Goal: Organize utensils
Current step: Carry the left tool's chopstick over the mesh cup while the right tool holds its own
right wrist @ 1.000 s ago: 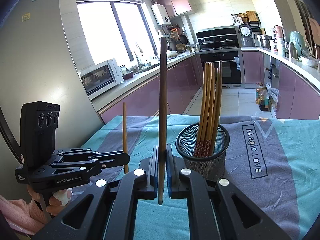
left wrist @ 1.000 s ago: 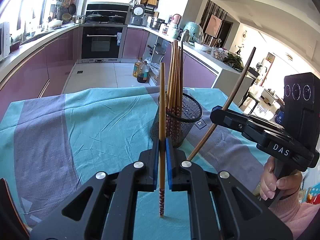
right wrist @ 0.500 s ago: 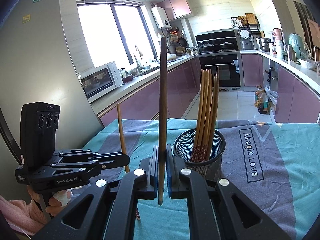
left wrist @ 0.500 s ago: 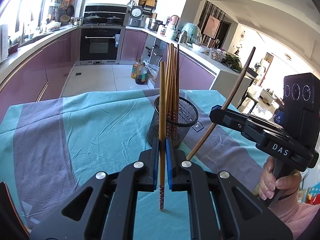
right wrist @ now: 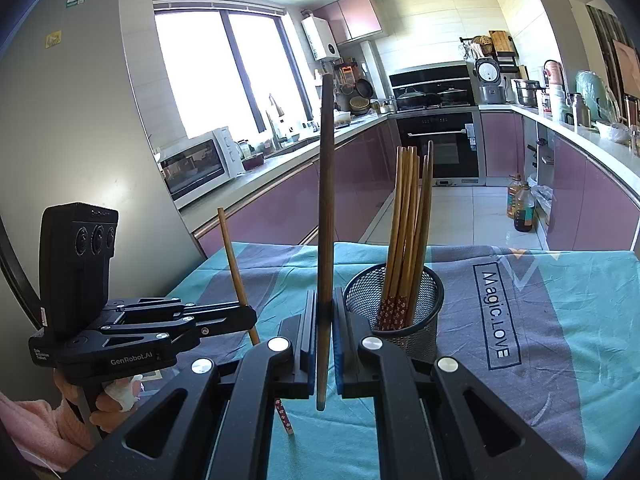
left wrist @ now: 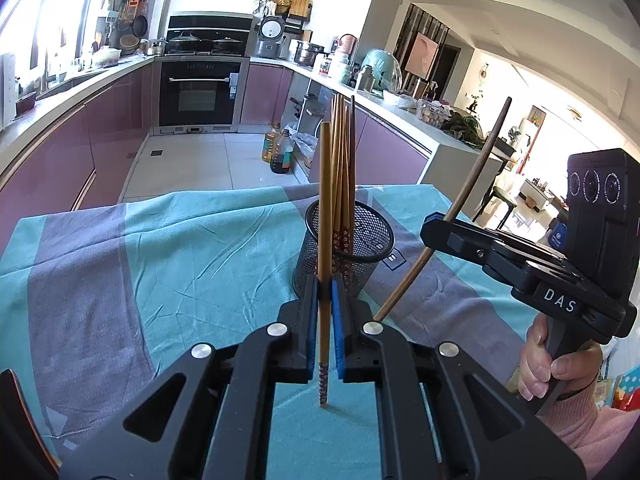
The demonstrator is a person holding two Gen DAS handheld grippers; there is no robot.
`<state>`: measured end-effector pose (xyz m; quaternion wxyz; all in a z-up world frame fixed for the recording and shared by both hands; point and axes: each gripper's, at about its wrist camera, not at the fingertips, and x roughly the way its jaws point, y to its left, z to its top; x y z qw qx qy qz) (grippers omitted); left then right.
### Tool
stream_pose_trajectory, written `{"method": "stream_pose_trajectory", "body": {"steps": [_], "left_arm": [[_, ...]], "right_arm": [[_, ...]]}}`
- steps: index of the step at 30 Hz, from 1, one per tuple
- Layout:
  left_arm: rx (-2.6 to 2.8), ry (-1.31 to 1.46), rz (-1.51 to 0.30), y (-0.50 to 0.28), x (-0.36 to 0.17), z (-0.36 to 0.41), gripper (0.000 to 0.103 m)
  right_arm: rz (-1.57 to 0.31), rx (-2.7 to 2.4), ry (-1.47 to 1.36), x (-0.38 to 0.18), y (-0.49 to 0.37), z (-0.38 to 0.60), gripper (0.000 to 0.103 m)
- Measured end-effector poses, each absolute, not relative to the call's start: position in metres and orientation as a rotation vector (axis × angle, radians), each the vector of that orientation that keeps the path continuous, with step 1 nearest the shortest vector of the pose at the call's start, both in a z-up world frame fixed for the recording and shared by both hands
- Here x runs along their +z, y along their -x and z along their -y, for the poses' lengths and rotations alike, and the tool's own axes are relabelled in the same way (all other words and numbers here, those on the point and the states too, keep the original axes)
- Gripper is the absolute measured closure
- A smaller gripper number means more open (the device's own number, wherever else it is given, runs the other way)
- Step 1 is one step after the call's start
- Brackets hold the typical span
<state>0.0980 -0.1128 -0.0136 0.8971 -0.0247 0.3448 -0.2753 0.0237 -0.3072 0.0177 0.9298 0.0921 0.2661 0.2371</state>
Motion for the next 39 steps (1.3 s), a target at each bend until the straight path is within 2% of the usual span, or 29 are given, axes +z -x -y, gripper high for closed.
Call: {"method": "stream_pose_trajectory", "body": {"steps": [39], "left_arm": [[-0.586, 0.044, -0.65, -0.098, 0.011, 0.108, 0.096]], "right_arm": [[-0.497, 0.456, -0.159, 0.035, -0.028, 0.313, 0.097]]}}
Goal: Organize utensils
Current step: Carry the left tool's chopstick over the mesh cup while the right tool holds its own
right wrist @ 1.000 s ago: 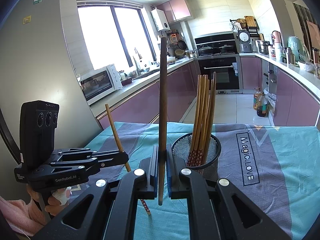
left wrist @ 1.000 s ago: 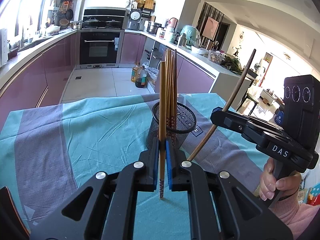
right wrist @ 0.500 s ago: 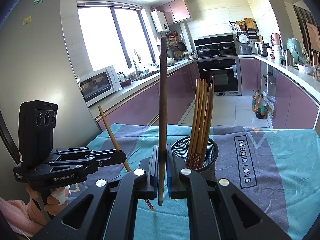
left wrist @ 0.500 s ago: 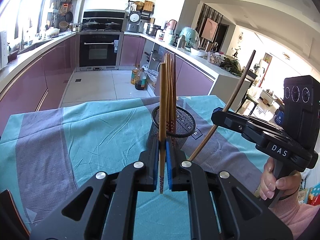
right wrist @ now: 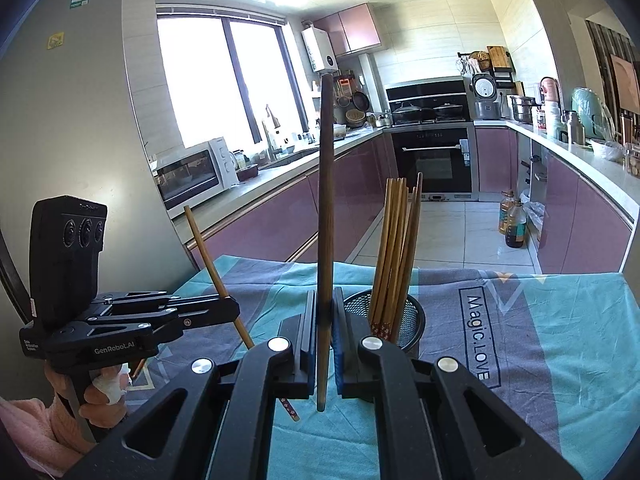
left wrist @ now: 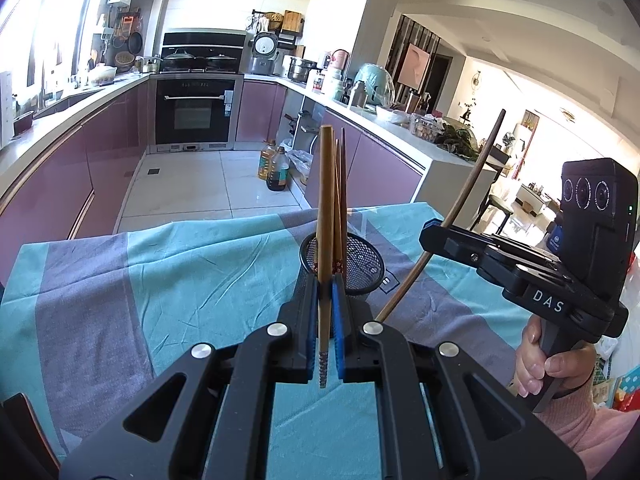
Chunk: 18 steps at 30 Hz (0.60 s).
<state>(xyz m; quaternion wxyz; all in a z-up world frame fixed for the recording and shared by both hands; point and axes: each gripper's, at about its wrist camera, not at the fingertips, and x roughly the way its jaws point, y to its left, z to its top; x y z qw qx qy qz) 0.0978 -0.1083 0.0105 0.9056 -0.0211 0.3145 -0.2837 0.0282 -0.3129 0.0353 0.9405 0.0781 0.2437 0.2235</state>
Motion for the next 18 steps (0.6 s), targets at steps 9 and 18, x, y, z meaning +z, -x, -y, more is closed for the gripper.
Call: {"method": "stream_pose_trajectory", "body": {"steps": [9, 18], "left_arm": [[-0.593, 0.033, -0.631, -0.096, 0.019, 0.112, 0.096], [-0.598, 0.027, -0.616, -0.096, 0.024, 0.114, 0.096]], "right_arm": [[-0.481, 0.46, -0.149, 0.039, -0.03, 0.312, 0.097], [-0.474, 0.462, -0.149, 0.042, -0.03, 0.314, 0.097]]}}
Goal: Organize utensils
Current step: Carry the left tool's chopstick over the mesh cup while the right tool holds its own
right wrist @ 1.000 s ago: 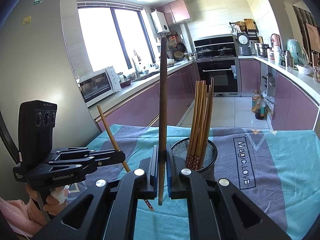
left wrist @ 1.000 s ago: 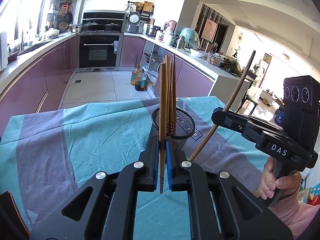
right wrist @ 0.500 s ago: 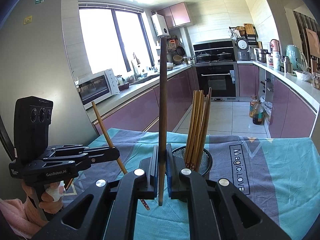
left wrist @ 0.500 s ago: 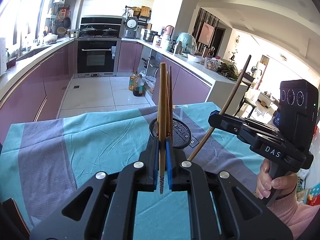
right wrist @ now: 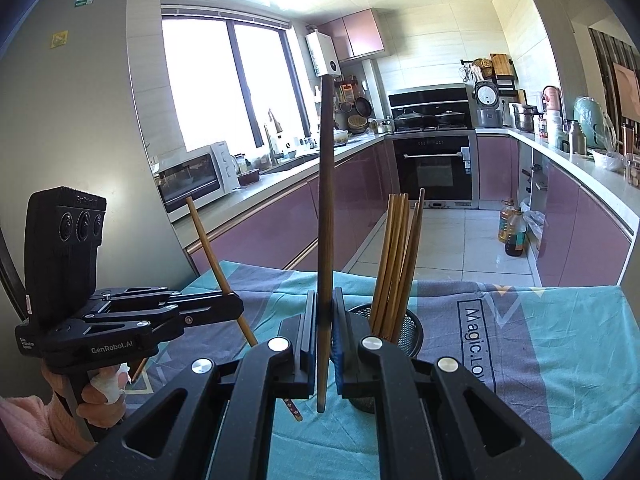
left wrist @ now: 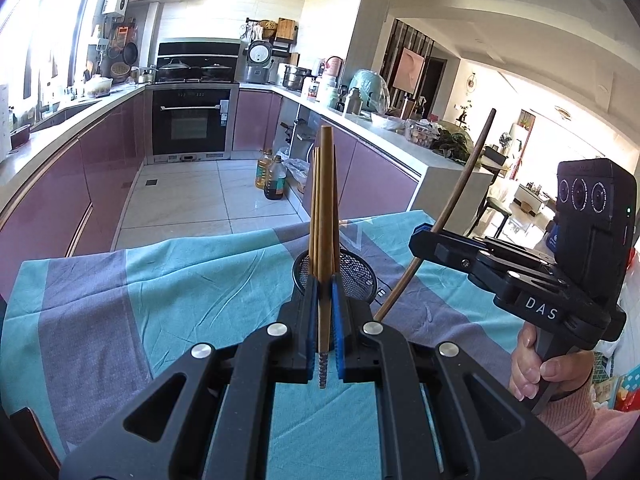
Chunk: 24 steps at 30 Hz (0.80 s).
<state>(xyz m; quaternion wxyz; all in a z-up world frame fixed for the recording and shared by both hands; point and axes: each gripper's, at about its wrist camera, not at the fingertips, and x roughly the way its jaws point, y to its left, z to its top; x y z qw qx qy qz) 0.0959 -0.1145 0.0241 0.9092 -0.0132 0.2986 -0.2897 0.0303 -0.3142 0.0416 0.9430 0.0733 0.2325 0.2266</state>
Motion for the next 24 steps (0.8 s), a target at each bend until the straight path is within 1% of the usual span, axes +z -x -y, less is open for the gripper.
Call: {"method": "stream_pose_trajectory", "body": {"steps": [24], "left_arm": [[-0.612, 0.039, -0.53, -0.094, 0.057, 0.116, 0.096]], "right_arm": [[-0.432, 0.451, -0.137, 0.059, -0.036, 0.319, 0.097]]}}
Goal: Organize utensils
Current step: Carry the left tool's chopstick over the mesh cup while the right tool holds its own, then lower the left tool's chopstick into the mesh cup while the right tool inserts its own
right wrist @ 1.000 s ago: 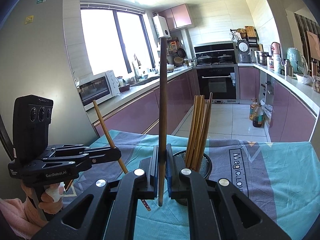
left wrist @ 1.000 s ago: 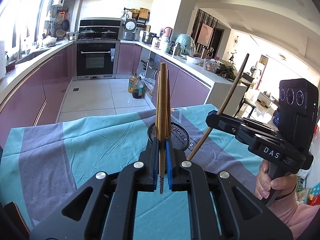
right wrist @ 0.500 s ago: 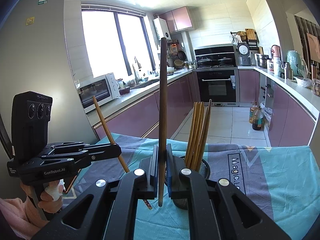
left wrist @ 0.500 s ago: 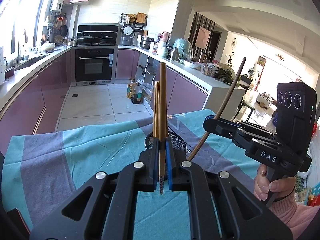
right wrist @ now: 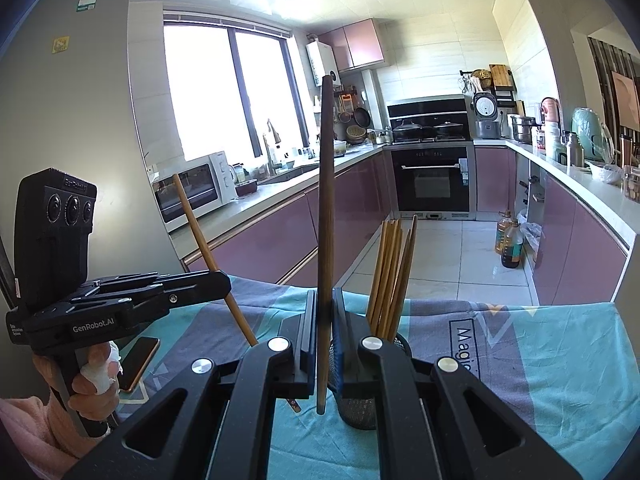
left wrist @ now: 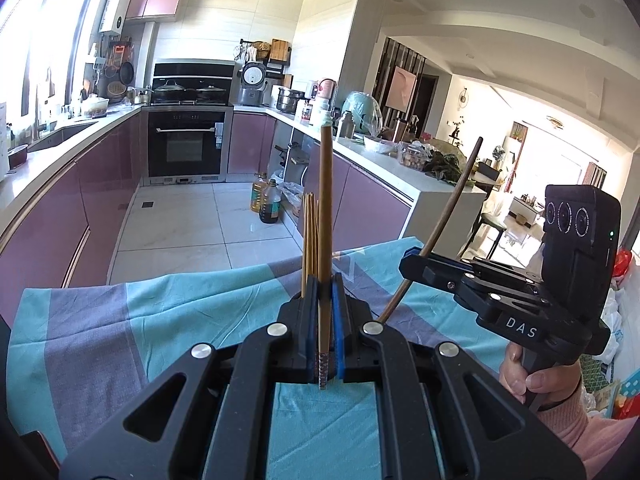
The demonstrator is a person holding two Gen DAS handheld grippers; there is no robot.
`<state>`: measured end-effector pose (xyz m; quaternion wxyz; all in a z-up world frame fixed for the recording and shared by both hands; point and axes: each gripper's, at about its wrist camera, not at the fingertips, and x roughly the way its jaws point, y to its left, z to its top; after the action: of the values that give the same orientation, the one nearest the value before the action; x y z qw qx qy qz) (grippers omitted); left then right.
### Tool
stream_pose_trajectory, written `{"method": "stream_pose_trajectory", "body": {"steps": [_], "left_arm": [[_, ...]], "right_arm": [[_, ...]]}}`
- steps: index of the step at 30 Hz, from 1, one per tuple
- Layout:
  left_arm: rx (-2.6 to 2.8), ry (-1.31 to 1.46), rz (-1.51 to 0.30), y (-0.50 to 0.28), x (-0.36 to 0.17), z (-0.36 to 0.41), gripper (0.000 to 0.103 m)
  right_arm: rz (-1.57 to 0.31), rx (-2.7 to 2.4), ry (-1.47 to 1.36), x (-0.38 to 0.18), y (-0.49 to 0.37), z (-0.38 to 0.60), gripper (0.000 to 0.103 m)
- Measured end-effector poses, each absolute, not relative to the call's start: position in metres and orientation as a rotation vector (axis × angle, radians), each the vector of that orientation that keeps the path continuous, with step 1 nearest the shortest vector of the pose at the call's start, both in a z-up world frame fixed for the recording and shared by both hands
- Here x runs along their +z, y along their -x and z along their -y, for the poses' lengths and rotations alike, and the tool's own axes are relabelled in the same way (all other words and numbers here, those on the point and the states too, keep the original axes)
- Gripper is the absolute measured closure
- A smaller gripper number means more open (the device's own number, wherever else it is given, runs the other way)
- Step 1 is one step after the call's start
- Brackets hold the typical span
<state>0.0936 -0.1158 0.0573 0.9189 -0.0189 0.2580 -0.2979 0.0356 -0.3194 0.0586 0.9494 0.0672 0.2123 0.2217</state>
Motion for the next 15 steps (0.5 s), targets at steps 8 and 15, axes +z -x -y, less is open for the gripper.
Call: {"method": "stream_pose_trajectory", "body": {"steps": [8, 15], "left_arm": [[-0.619, 0.043, -0.499, -0.091, 0.066, 0.117, 0.096], [-0.624, 0.051, -0.48, -0.093, 0.072, 0.117, 0.096]], "right_arm": [[-0.421, 0.449, -0.141, 0.061, -0.039, 0.322, 0.097], [-0.413, 0.447, -0.141, 0.065, -0.041, 0.322, 0.097]]}}
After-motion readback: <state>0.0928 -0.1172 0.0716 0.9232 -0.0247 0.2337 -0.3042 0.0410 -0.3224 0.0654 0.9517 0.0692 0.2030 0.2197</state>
